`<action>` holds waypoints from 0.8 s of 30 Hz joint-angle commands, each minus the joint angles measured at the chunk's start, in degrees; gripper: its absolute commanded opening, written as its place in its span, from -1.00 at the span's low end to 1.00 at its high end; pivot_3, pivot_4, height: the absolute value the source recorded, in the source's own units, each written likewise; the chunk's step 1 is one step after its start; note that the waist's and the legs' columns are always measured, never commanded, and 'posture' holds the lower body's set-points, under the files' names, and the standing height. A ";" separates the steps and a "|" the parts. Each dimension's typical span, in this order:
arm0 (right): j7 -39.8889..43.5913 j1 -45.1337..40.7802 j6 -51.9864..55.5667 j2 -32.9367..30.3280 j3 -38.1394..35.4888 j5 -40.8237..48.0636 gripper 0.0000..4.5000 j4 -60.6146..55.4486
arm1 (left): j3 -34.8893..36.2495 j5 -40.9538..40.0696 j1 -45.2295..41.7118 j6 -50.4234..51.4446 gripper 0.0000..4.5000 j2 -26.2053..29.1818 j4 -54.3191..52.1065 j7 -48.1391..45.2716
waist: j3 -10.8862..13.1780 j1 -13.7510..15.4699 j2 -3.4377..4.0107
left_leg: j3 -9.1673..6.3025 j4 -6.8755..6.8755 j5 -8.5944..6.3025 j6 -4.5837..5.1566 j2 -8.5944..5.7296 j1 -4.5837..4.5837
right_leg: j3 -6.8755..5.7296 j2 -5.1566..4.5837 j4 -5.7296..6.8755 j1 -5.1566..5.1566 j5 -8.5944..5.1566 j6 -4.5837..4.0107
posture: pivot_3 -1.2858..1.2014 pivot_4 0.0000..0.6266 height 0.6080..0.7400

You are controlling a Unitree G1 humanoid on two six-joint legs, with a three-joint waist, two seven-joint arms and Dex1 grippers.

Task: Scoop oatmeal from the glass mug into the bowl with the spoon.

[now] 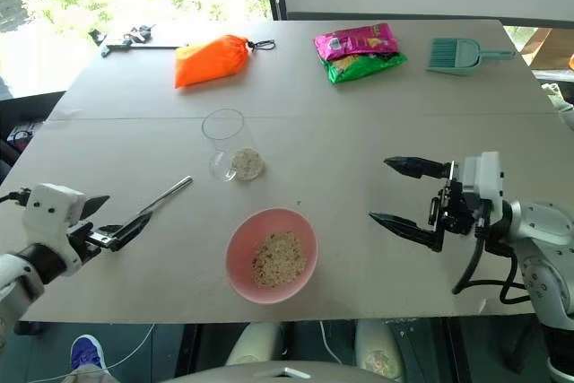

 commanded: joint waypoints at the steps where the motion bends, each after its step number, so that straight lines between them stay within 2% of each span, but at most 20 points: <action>1: 7.32 2.51 -2.88 -1.18 -2.49 2.45 0.97 -0.38 | -2.48 1.43 -3.81 2.36 1.00 5.26 5.56 -4.94 | 0.03 0.21 -0.02 | -0.06 0.00 0.00 0.00 0.00 -0.01 | -0.07 0.01 0.00 0.00 0.00 0.00 | 0.03 -0.52 1.00; 7: 14.88 2.18 -6.27 -1.52 -3.05 2.86 0.97 1.90 | -8.20 4.56 -11.28 1.05 1.00 8.89 13.39 -10.37 | 0.04 -0.22 -0.01 | -0.04 -0.01 0.00 0.00 0.02 -0.02 | -0.04 0.02 0.02 -0.03 0.00 0.00 | 0.03 -0.52 1.00; 10: 15.66 0.77 -7.02 -0.90 -2.23 2.34 0.97 3.07 | -10.38 5.85 -13.70 0.98 1.00 9.65 15.35 -12.40 | 0.06 -0.36 -0.01 | -0.05 -0.01 0.01 -0.02 0.04 -0.02 | -0.03 0.03 0.03 -0.05 0.00 0.00 | 0.03 -0.52 1.00; 24: 6.01 -5.47 0.00 1.78 0.89 6.10 0.97 -1.54 | -13.92 9.08 -15.94 3.62 1.00 9.41 16.79 -15.24 | 0.06 -0.24 0.00 | -0.06 -0.02 0.07 -0.12 0.03 -0.05 | -0.03 0.02 0.10 -0.10 0.00 0.00 | 0.03 -0.52 1.00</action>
